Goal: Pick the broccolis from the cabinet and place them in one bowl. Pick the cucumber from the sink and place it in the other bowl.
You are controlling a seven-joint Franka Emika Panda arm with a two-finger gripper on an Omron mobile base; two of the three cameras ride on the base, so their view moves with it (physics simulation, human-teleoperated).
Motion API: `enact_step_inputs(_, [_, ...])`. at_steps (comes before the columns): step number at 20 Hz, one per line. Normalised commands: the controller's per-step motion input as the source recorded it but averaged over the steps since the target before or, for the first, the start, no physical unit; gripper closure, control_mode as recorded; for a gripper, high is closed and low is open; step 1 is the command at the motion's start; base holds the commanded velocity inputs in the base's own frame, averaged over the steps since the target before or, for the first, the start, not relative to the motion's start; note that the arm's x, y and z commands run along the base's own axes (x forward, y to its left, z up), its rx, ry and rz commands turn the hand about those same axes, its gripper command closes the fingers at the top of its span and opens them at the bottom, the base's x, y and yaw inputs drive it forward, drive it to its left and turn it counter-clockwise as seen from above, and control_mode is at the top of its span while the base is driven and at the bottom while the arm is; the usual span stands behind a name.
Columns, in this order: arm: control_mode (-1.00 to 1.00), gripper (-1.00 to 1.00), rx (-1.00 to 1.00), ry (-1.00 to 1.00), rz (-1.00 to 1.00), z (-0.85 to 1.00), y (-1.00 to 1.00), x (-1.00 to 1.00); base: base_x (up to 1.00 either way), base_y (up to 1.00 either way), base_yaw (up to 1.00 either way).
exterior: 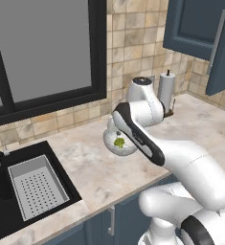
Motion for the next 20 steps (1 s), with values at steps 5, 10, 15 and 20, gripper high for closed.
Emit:
enact_step_inputs(5, [-1.00, -1.00, 0.00, -0.04, 0.00, 0.30, -0.01, -0.76, 0.00, 0.00, 0.00])
enact_step_inputs(10, [-1.00, -1.00, 0.00, -0.02, 0.00, 0.27, -0.25, -0.77, 0.00, 0.00, 0.00])
enact_step_inputs(15, [-1.00, -1.00, 0.00, -0.06, 0.03, 0.30, -0.02, -0.73, 0.00, 0.00, 0.00])
enact_step_inputs(20, [-1.00, -1.00, 0.00, -0.02, 0.02, 0.05, 0.00, -0.18, 0.00, 0.00, 0.00])
